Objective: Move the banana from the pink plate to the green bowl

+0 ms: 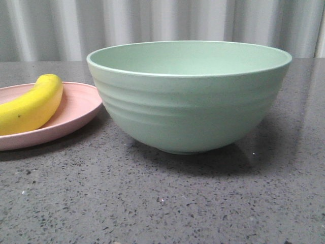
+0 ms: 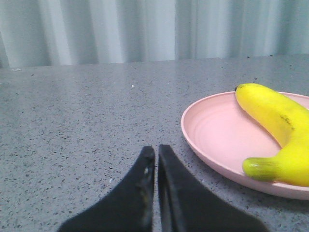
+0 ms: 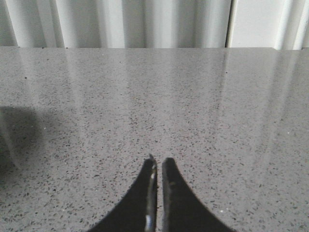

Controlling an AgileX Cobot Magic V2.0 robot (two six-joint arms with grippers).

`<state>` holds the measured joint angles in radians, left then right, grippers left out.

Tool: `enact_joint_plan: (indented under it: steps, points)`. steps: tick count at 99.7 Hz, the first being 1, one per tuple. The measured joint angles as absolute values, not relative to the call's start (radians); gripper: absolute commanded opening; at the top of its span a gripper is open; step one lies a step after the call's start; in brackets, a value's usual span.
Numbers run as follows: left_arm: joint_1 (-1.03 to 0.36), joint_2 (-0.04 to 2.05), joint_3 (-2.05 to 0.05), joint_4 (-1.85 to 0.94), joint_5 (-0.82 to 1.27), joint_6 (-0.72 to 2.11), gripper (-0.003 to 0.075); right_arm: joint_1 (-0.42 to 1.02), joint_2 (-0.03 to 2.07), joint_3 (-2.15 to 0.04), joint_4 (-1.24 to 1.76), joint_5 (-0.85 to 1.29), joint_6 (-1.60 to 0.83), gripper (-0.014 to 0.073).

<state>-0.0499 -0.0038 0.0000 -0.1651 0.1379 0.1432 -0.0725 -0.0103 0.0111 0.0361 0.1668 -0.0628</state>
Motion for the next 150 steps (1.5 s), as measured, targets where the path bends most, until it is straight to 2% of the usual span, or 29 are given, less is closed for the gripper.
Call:
enact_joint_plan:
  steps: [28, 50, 90, 95, 100, 112, 119, 150]
  points:
    - [-0.05, -0.004, -0.018, -0.167, 0.15, 0.143, -0.002, -0.072, -0.01, 0.011, 0.044, 0.18, -0.063, -0.007]
    - [-0.05, 0.071, -0.166, -0.167, 0.265, 0.143, -0.002, -0.072, -0.008, -0.036, 0.089, 0.232, -0.063, -0.0069]
    - [-0.05, 0.311, -0.298, -0.178, 0.155, 0.143, -0.0017, -0.072, 0.294, -0.328, 0.117, 0.365, -0.063, -0.0061]
    - [-0.05, 0.336, -0.298, -0.178, 0.151, 0.143, 0.0008, -0.072, 0.332, -0.352, 0.117, 0.37, -0.063, -0.0061]
    - [-0.05, 0.362, -0.298, -0.178, 0.146, 0.143, 0.0069, -0.072, 0.365, -0.361, 0.117, 0.37, -0.063, -0.0061]
    - [-0.05, 0.403, -0.298, -0.18, 0.113, 0.143, 0.03, -0.072, 0.429, -0.365, 0.117, 0.376, -0.063, -0.0064]
    - [-0.05, 0.419, -0.298, -0.186, 0.083, 0.143, 0.0375, -0.072, 0.456, -0.365, 0.119, 0.381, -0.063, -0.0064]
    - [-0.05, 0.495, -0.336, -0.205, 0.073, 0.143, 0.0372, -0.072, 0.474, -0.365, 0.133, 0.389, -0.063, -0.0064]
